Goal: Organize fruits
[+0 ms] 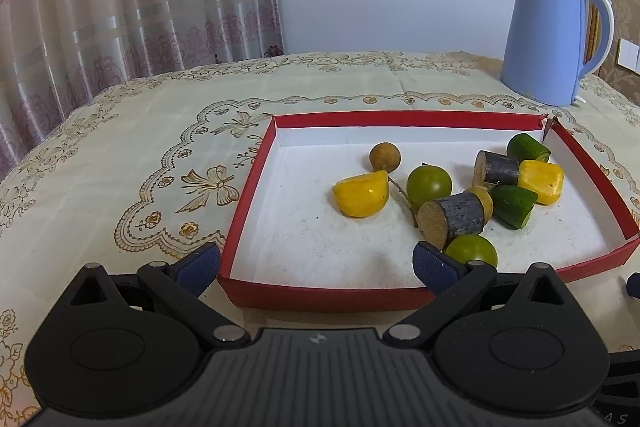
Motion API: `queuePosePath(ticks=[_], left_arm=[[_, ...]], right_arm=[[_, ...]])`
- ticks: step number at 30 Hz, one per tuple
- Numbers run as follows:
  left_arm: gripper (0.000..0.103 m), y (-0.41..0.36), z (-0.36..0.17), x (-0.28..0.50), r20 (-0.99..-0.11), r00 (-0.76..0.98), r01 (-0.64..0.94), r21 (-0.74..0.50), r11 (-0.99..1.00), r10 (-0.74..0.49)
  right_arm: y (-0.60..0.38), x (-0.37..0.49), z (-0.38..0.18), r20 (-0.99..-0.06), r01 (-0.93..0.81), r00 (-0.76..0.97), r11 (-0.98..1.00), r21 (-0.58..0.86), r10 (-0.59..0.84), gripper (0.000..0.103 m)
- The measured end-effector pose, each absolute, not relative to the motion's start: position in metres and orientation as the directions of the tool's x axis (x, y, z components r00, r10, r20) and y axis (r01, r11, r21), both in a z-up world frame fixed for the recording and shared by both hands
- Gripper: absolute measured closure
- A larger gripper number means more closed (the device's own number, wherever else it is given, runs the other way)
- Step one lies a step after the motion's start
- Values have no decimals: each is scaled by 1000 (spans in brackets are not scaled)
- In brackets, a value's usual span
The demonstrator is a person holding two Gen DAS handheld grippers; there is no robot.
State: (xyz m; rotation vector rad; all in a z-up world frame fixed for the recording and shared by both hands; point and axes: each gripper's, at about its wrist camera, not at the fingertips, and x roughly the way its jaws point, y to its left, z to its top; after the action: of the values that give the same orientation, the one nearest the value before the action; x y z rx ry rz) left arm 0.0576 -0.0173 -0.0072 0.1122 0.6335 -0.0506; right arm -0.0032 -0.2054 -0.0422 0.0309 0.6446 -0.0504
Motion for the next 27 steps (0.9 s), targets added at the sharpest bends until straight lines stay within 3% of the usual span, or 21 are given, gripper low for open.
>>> queuePosePath(ticks=[27], left_arm=[[0,-10,-4,45,-577,817,70,85,994,-8]], right_arm=[[-205,-3,-42,-601,56,798,998,12,-38,0]])
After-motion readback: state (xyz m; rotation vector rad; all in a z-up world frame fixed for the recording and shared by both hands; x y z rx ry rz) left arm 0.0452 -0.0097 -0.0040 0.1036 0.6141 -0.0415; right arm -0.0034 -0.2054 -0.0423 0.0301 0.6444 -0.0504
